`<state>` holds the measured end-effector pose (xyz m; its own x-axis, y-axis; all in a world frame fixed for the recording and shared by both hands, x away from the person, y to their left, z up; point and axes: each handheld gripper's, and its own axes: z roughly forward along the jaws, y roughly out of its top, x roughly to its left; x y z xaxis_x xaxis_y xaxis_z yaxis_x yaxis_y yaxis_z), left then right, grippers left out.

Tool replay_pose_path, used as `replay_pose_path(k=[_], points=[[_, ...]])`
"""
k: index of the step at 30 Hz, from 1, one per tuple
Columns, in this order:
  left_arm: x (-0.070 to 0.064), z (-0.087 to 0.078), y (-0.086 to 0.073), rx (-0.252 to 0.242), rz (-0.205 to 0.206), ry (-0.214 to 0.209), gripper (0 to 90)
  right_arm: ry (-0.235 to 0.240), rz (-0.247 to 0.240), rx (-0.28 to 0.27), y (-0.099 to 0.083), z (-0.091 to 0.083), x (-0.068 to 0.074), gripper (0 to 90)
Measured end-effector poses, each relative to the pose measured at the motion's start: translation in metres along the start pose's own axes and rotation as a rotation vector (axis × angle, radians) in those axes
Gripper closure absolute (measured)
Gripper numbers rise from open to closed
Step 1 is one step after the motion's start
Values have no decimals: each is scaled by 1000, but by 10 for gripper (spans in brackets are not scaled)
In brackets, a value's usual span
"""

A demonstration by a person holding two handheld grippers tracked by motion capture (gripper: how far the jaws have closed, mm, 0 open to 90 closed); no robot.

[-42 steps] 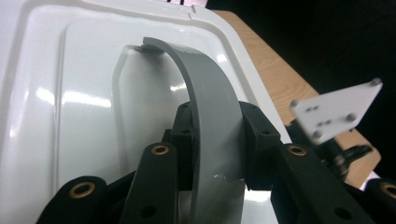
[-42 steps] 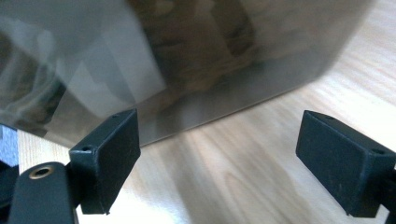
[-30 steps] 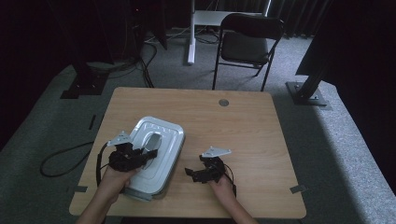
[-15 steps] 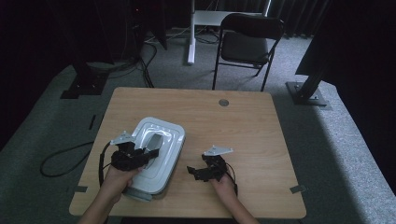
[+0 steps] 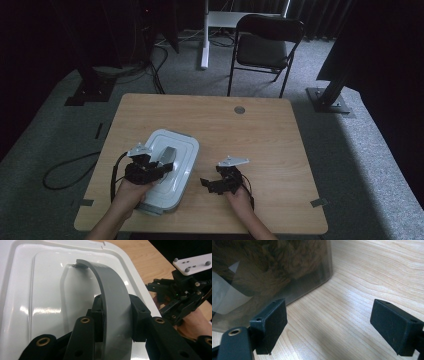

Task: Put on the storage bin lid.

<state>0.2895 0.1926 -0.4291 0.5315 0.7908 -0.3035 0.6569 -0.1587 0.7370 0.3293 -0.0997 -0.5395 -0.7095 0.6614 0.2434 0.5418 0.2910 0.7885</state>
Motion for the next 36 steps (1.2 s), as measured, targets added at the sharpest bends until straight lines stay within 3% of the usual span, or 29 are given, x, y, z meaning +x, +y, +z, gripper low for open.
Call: replay_pose_path(k=[3, 9, 10, 12, 19, 23, 27, 33, 36], points=[[-3, 1, -1, -5, 12, 33, 705, 4, -4, 2, 0, 0, 2, 133], [-4, 1, 0, -5, 10, 40, 700, 4, -9, 0, 0, -1, 2, 133], [-2, 1, 0, -7, -7, 23, 698, 4, -10, 1, 0, -2, 2, 133], [-1, 1, 1, -6, -1, 12, 688, -1, -12, -2, 0, -3, 1, 133], [0, -3, 1, -18, -6, -27, 507, -11, -7, -2, 0, -6, -4, 133], [-6, -16, 4, -57, 44, 17, 450, -16, 1, -6, 0, -8, -6, 133], [-1, -20, 4, -56, 41, 42, 447, -19, 2, -11, 1, -10, -7, 133], [2, -24, 2, -65, 39, 35, 403, -21, 1, -12, 1, -10, -7, 133], [4, -33, 1, -87, 55, 62, 389, -22, 3, -11, 1, -11, -8, 133]])
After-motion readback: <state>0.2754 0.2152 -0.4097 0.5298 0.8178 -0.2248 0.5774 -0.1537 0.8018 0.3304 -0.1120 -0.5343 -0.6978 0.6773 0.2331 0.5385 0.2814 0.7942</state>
